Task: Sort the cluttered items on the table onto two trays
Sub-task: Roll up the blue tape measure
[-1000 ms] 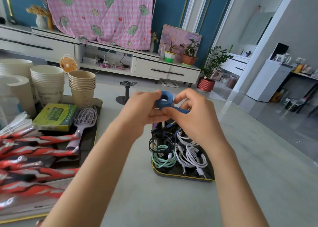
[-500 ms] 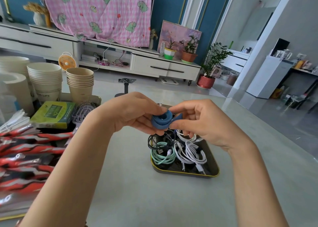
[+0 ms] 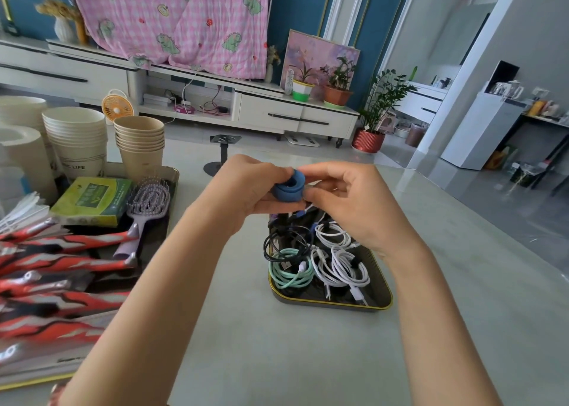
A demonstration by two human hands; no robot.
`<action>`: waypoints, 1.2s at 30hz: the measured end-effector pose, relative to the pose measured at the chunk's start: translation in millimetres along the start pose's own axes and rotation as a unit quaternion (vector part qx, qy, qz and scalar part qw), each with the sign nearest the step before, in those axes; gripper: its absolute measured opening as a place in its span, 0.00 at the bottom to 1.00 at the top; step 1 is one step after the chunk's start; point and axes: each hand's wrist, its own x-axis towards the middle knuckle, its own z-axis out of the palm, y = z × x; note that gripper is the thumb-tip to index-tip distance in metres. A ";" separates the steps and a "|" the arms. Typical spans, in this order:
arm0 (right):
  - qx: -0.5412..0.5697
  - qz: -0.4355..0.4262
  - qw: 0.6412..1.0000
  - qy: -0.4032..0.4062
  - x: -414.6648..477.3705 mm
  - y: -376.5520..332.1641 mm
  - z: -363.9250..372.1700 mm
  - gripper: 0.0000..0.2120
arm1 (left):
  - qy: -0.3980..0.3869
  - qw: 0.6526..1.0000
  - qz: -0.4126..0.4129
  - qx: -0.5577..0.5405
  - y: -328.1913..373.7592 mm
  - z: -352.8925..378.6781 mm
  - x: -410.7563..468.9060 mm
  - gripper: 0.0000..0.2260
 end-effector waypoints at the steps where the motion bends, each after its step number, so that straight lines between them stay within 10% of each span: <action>1: -0.002 0.001 1.000 0.002 0.8 0.2 1.9 0.15 | 0.020 1.000 0.008 -0.002 -1.3 2.1 1.1 0.05; 19: -0.118 -0.012 0.990 0.080 7.0 17.4 19.1 0.16 | -0.070 0.969 -0.142 -0.191 -19.9 -1.3 9.5 0.06; 36: -0.113 -0.020 0.992 0.049 10.1 20.1 69.4 0.10 | 0.082 0.993 -0.052 0.061 -17.4 -37.3 -7.3 0.14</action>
